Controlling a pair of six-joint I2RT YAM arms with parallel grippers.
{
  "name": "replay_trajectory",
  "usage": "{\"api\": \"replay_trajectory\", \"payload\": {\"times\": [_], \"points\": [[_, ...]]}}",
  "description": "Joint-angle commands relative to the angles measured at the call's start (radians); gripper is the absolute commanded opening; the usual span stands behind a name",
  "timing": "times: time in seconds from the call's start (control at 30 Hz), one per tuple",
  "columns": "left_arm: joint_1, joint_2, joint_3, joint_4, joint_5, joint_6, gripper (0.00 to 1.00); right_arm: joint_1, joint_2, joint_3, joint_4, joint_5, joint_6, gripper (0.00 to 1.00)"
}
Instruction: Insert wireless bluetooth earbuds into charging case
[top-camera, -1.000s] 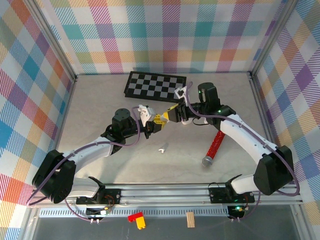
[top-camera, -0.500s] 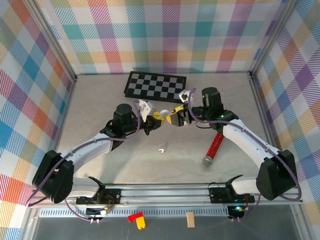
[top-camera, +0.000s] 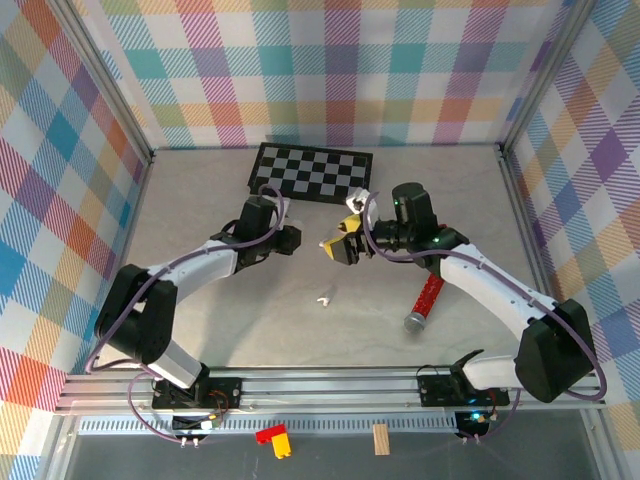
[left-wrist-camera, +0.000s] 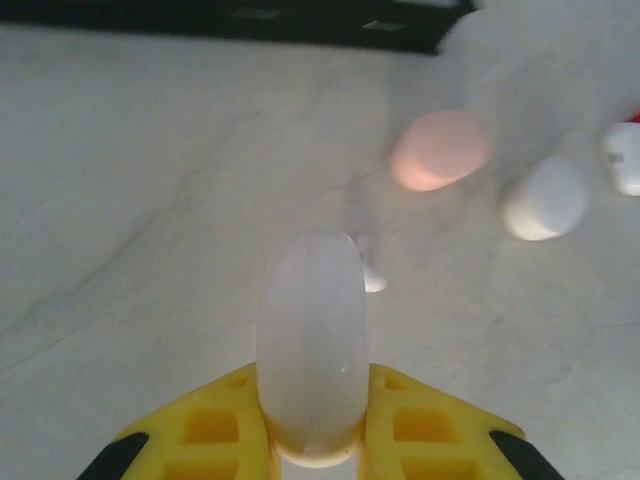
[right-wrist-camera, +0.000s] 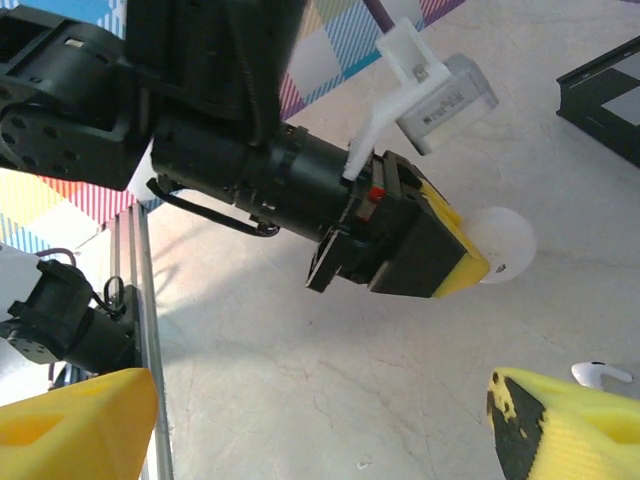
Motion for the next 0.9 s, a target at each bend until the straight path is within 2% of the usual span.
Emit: {"api": "replay_trajectory", "payload": {"times": [0.0,0.23,0.37,0.47,0.63,0.8,0.87], "points": [[0.04,0.047,0.043,-0.112,-0.054,-0.05,0.0,0.037,0.027,0.015,0.01,0.061,-0.067,0.86],[0.092,0.169,0.113,-0.178,0.038,-0.058,0.0,0.072,0.046,0.027,-0.027,0.139,-0.113,0.86],[0.097,0.192,0.11,-0.166,0.046,-0.063,0.01,0.074,0.041,0.026,-0.028,0.156,-0.116,0.87],[0.104,0.185,0.096,-0.146,0.043,-0.08,0.07,0.074,0.034,0.023,-0.032,0.181,-0.113,0.87],[0.109,0.15,0.074,-0.117,0.02,-0.102,0.58,0.053,0.031,0.012,-0.001,0.214,-0.021,0.87],[0.106,0.07,0.03,-0.067,-0.049,-0.108,0.9,0.0,0.029,-0.002,0.008,0.318,0.106,0.87],[0.089,0.028,-0.001,-0.015,-0.088,-0.092,1.0,-0.018,0.017,-0.018,0.021,0.367,0.156,0.86]]}}
